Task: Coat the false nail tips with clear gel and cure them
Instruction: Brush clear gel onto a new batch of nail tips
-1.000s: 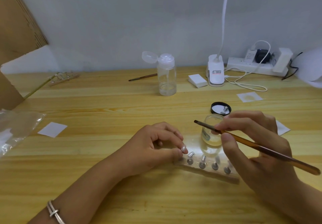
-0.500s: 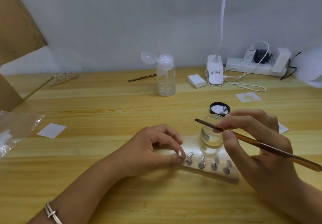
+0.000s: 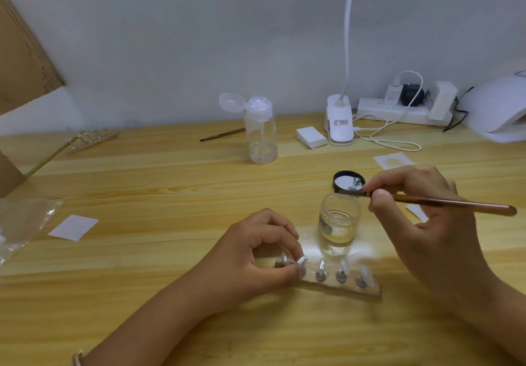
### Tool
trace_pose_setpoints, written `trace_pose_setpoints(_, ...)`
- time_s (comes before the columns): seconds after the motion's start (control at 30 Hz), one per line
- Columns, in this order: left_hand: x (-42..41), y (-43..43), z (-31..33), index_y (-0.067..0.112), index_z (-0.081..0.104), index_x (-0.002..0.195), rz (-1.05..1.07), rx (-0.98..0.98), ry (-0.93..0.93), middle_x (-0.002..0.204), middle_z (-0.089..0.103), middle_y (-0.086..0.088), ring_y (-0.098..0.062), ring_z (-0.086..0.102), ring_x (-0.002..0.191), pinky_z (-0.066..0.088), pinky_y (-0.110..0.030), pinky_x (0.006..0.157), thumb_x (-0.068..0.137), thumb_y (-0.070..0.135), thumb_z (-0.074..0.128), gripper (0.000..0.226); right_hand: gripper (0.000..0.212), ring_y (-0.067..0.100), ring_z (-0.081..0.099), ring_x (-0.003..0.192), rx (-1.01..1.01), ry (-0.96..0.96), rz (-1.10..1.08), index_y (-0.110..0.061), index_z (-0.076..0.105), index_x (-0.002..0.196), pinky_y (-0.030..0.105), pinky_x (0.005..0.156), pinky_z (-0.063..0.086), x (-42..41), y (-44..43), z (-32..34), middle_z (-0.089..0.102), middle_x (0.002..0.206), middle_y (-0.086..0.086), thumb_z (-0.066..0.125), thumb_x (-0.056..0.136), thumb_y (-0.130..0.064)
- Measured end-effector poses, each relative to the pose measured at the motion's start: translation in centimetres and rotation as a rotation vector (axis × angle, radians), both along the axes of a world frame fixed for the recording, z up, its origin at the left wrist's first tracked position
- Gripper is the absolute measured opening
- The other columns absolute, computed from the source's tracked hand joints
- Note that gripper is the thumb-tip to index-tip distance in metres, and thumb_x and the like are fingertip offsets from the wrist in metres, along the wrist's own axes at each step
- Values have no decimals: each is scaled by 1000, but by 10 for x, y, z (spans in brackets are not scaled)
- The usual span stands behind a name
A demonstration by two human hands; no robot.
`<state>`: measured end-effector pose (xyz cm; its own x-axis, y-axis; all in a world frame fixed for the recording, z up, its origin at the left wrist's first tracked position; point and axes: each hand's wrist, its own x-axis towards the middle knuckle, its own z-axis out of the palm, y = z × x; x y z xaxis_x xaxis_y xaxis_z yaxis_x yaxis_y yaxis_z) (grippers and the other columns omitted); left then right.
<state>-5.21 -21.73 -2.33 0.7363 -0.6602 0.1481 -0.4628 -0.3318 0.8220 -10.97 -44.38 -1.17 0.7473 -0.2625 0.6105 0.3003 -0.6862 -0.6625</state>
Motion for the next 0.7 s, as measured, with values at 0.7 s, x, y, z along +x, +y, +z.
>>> trace_pose_setpoints(0.7,-7,-5,-1,20,73,76,-51,110,-841,98,66,3,-17,60,96,41,-34,86,70,13,76,10,10,18,51,90,-136,190,35,-40,61,78,24,63,33,7,-1,-6,56,76,-16,61,82,-31)
